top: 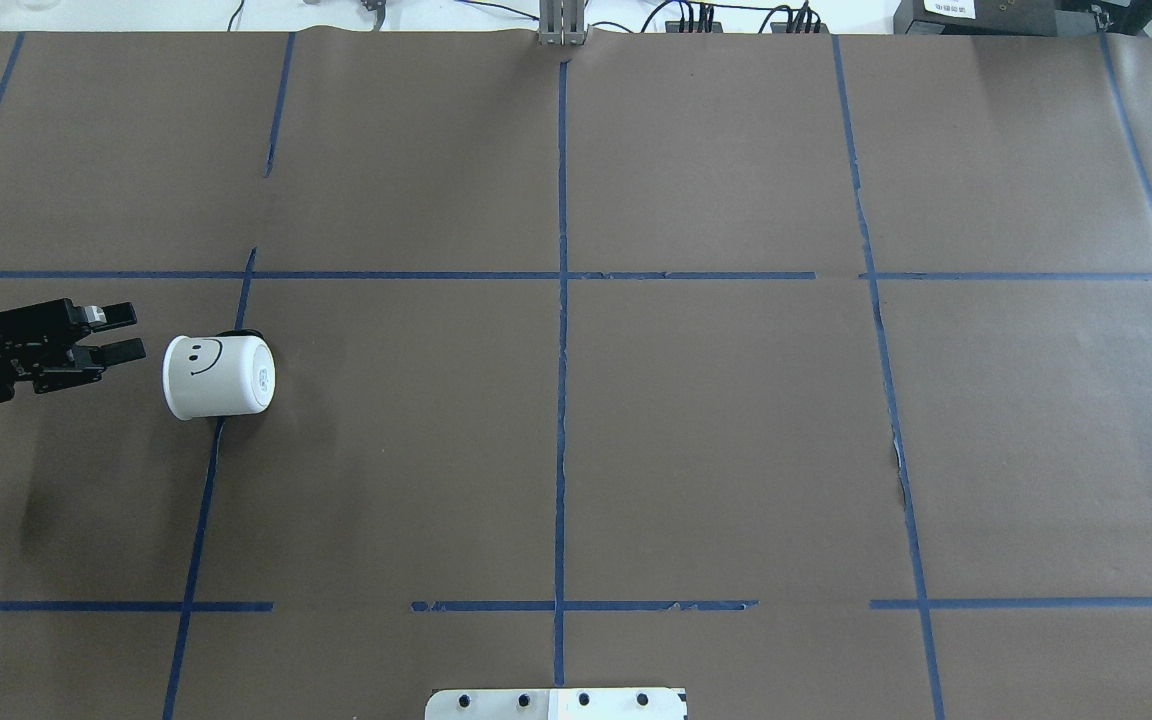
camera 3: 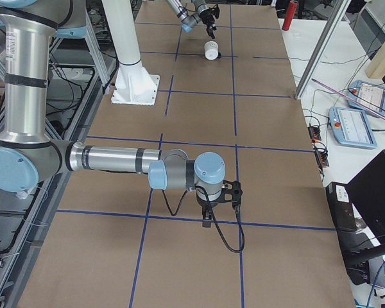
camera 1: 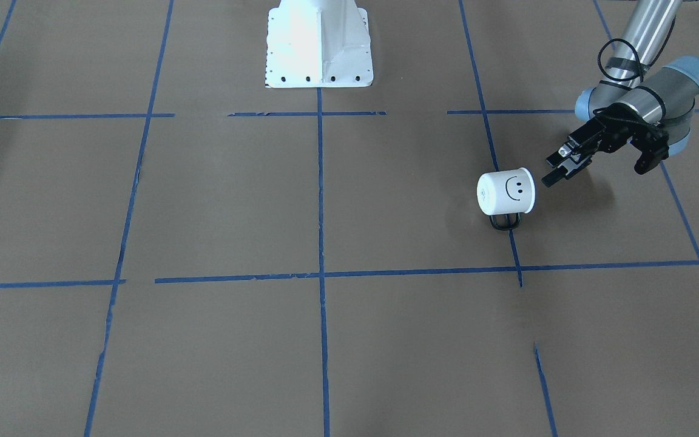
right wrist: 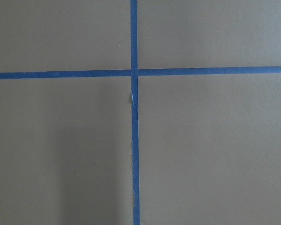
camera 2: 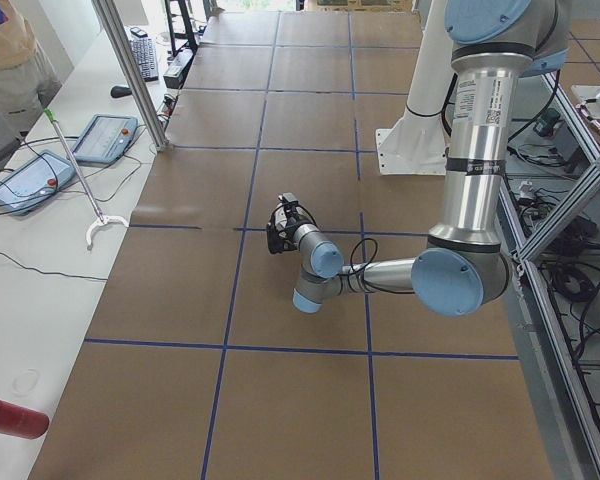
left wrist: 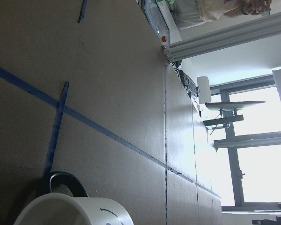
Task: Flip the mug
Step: 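Move the left gripper toward the open end of the sideways white mug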
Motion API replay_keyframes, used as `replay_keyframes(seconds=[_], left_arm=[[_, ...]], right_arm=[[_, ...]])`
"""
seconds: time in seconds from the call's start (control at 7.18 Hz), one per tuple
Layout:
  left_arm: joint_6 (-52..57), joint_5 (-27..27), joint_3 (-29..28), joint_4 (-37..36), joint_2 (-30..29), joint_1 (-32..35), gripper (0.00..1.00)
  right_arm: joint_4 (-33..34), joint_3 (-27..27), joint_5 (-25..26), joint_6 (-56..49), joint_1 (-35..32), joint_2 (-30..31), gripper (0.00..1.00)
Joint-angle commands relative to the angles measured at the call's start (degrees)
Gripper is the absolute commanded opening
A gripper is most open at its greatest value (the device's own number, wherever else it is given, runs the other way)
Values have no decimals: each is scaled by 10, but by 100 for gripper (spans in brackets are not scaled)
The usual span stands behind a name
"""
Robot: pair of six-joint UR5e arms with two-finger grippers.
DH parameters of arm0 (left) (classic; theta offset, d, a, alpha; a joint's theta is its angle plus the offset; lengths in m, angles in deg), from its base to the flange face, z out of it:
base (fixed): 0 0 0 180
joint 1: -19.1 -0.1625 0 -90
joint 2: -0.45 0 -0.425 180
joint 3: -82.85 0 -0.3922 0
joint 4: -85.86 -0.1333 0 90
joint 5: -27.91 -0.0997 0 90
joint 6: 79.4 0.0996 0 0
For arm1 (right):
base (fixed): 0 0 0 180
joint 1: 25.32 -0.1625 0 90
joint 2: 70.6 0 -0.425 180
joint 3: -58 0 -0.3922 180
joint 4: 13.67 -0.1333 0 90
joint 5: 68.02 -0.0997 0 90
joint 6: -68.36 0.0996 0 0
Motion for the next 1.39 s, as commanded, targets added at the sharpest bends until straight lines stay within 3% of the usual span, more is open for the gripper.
replay_keyframes(seconds=[0.0,0.7,0.84,1.11,1.25], left_arm=[[-8,-18,-16,16,6,-23,94],[-4,-6,-22,-36,-24,-36,94],[-4,-6,-22,-36,-25,-36,75],[-4,5,-14,-59,-26,-37,9],[-4,14,-8,-69,-25,-37,0]], right_arm=[[0,0,0,0,0,0,100],[0,1,0,0,0,0,100],[0,0,0,0,0,0,100],[0,1,0,0,0,0,100],[1,1,0,0,0,0,100]])
